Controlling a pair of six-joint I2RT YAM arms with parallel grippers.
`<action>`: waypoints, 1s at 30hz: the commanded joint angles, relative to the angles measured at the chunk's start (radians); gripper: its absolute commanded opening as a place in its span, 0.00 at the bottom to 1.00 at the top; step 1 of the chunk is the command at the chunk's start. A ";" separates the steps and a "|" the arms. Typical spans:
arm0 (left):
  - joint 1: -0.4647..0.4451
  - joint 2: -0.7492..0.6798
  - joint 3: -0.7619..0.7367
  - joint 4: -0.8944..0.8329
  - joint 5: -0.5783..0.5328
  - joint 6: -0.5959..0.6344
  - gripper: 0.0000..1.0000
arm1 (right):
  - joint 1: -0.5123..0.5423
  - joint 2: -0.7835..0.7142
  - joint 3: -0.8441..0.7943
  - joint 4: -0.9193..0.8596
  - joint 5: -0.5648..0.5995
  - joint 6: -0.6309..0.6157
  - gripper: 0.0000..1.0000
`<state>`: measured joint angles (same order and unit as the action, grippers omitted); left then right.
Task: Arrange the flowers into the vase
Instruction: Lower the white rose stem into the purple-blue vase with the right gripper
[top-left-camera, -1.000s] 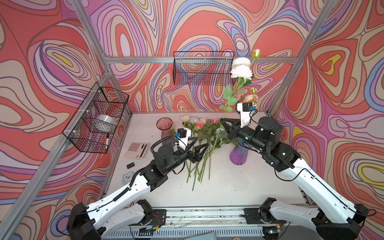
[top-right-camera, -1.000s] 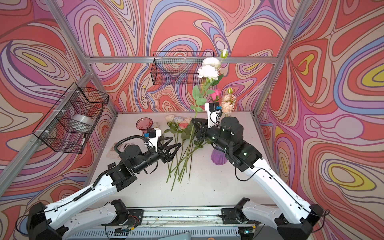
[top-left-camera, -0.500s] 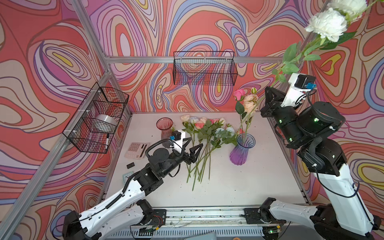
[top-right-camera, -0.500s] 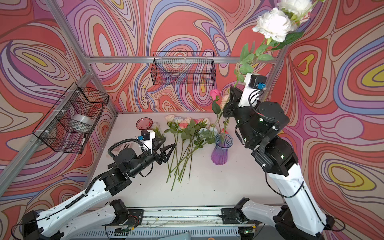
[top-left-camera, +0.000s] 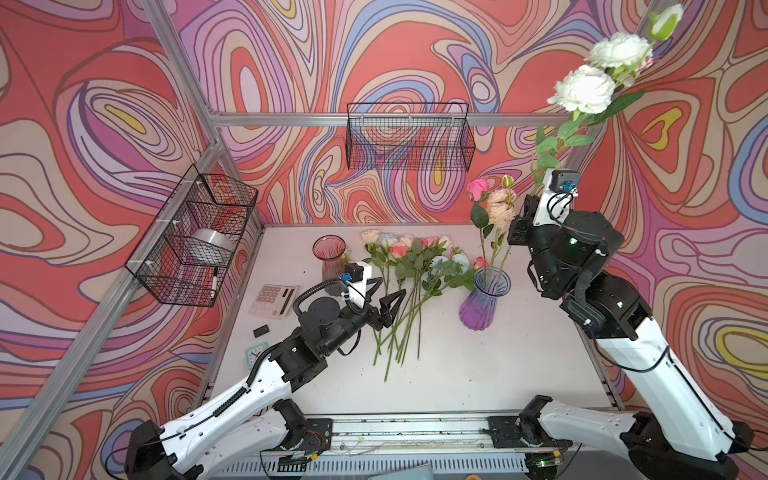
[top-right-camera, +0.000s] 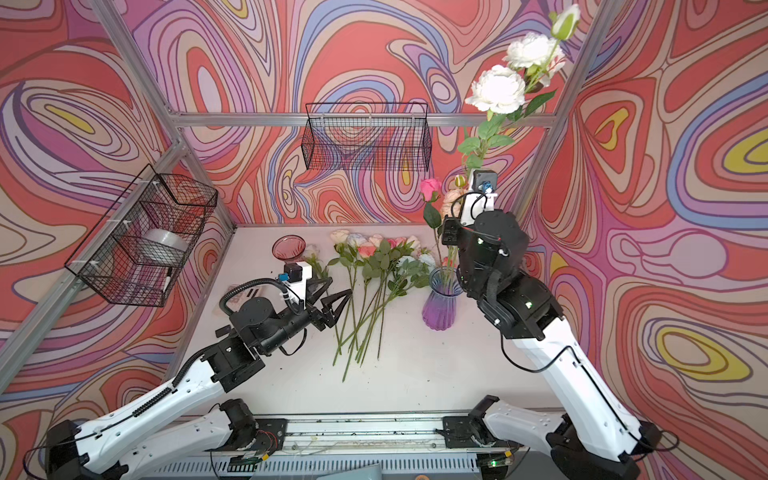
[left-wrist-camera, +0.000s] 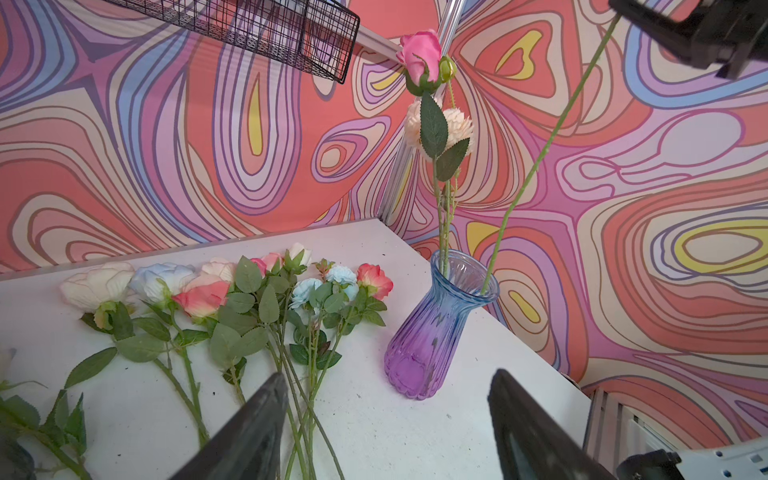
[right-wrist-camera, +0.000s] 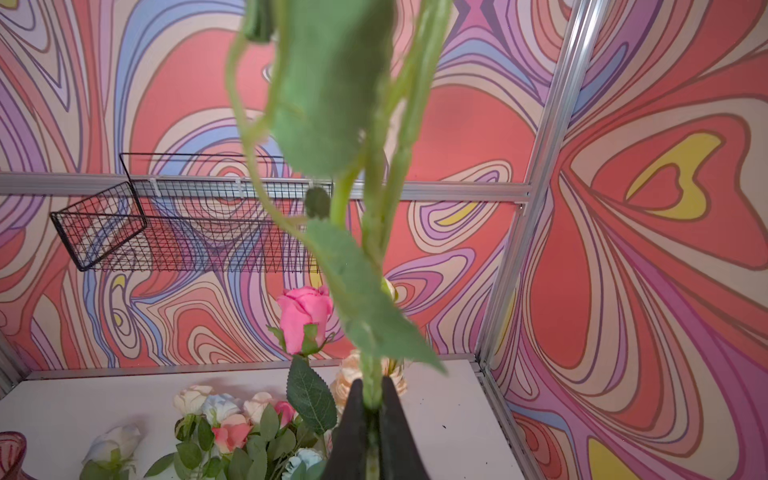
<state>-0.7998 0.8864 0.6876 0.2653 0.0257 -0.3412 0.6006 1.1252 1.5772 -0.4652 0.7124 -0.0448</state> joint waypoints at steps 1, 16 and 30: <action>-0.004 0.006 -0.020 0.024 0.006 -0.009 0.76 | -0.065 -0.030 -0.076 0.015 -0.035 0.075 0.00; -0.004 0.060 -0.033 0.040 0.022 -0.029 0.76 | -0.203 -0.082 -0.463 0.072 -0.174 0.345 0.02; -0.004 0.095 -0.036 0.043 0.022 -0.033 0.77 | -0.203 -0.083 -0.598 0.081 -0.225 0.402 0.14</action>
<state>-0.7998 0.9737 0.6601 0.2810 0.0368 -0.3706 0.3985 1.0439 0.9901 -0.3737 0.5045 0.3397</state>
